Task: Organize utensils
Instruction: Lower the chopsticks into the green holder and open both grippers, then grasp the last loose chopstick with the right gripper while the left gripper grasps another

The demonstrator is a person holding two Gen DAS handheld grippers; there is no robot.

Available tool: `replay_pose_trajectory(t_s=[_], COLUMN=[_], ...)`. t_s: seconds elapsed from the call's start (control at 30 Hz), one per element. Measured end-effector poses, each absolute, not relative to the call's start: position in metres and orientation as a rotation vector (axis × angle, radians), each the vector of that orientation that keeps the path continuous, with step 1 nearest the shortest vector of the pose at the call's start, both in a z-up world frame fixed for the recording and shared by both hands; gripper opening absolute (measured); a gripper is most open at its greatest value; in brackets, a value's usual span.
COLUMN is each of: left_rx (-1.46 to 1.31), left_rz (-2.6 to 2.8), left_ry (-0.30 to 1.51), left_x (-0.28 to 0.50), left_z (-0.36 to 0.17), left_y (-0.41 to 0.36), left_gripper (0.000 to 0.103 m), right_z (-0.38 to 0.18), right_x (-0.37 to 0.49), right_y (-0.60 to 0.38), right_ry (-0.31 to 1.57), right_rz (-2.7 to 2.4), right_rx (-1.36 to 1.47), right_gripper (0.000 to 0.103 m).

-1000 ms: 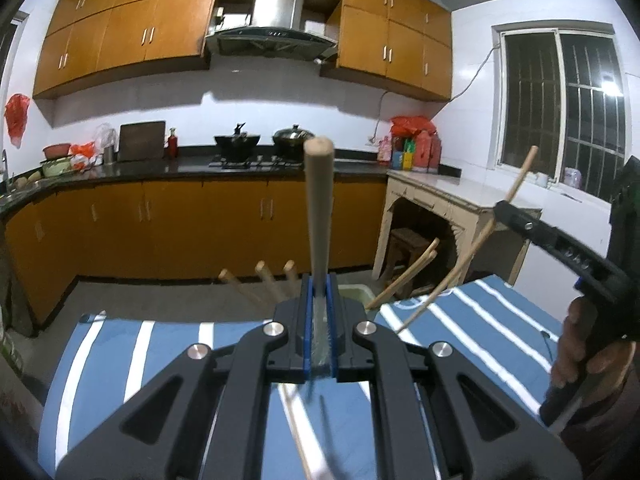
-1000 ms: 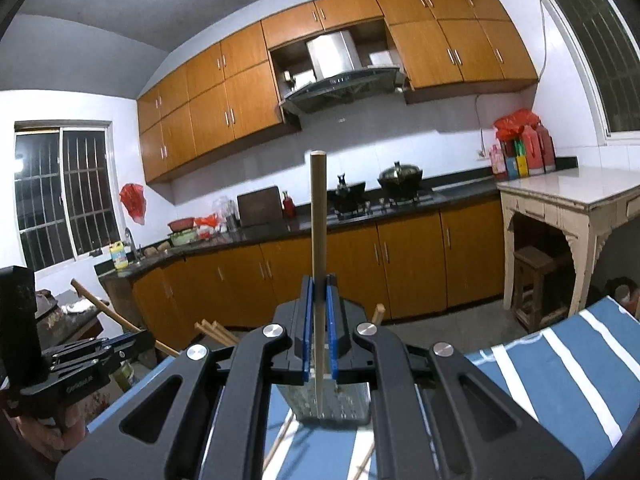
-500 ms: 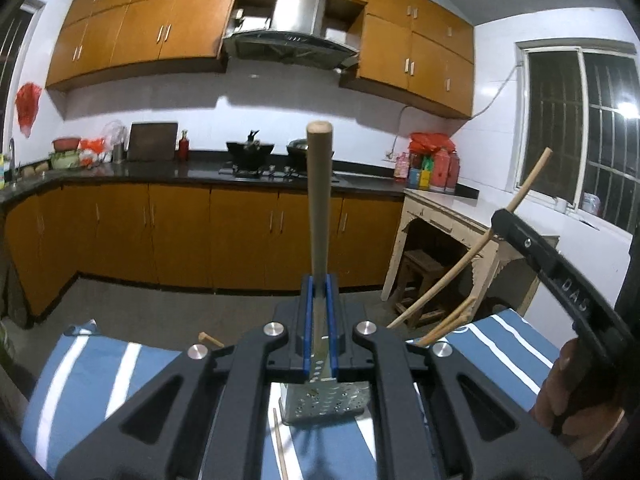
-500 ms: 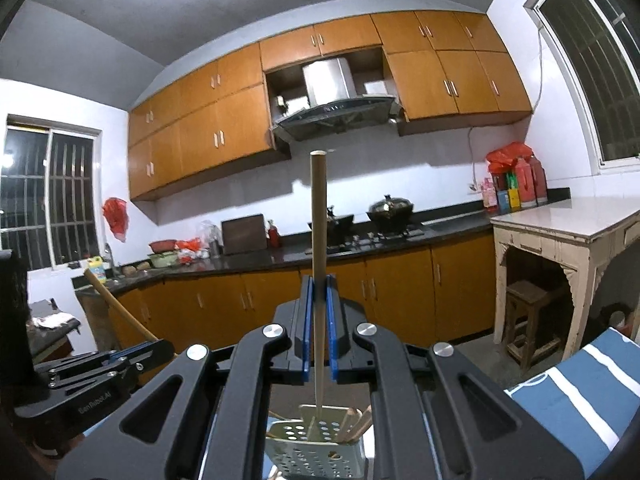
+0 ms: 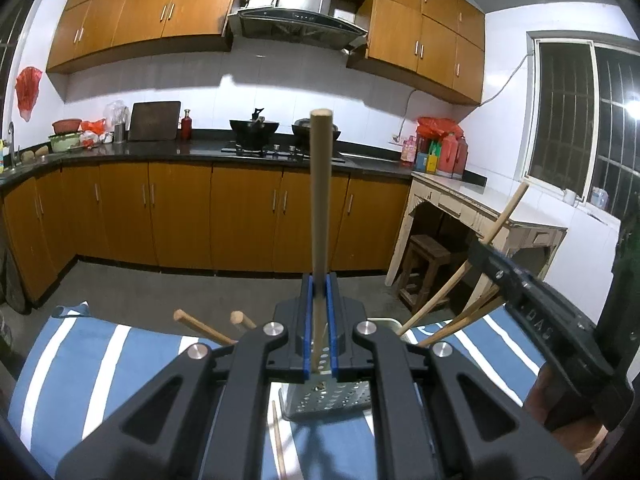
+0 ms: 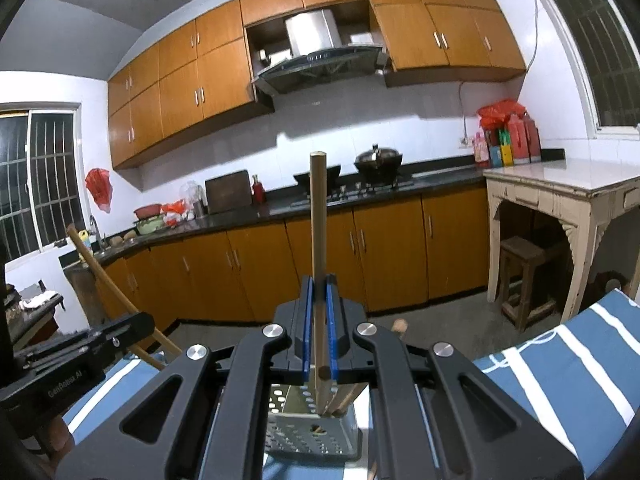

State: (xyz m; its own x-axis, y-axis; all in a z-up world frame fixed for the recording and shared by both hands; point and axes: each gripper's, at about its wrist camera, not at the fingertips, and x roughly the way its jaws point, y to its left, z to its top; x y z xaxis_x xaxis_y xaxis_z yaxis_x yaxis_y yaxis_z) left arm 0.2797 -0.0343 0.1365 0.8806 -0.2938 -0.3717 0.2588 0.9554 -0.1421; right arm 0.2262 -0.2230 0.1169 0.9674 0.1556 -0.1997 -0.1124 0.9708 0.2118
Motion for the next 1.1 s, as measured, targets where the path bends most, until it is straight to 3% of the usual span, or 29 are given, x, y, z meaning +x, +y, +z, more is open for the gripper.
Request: replay_pose_trajectory(t_s=[0.37, 0.5, 0.8, 1.1], left_rx=[-0.119, -0.129, -0.124, -0.102], left_rz=[-0.290, -0.286, -0.273, -0.245], left_ry=[0.403, 0.379, 0.357, 0.409], left_x=[0.275, 0.270, 0.249, 0.196], left_z=[0.140, 0.147, 0.156, 0.122], left_y=[-0.037, -0.032, -0.023, -0.004], left_gripper=[0.008, 0.010, 0.016, 0.022], right_z=[0.128, 0.135, 0.130, 0.070], right_x=[0.223, 0.211, 0.180, 0.154], right_y=[-0.227, -0.228, -0.243, -0.264], right_ry=[0.238, 0.209, 0.217, 0.376], right_rz=[0.151, 0.149, 0.142, 0.082], right_rx=[0.208, 0.207, 0.209, 0.230], right_gripper=[0.013, 0.034, 0.036, 0.037])
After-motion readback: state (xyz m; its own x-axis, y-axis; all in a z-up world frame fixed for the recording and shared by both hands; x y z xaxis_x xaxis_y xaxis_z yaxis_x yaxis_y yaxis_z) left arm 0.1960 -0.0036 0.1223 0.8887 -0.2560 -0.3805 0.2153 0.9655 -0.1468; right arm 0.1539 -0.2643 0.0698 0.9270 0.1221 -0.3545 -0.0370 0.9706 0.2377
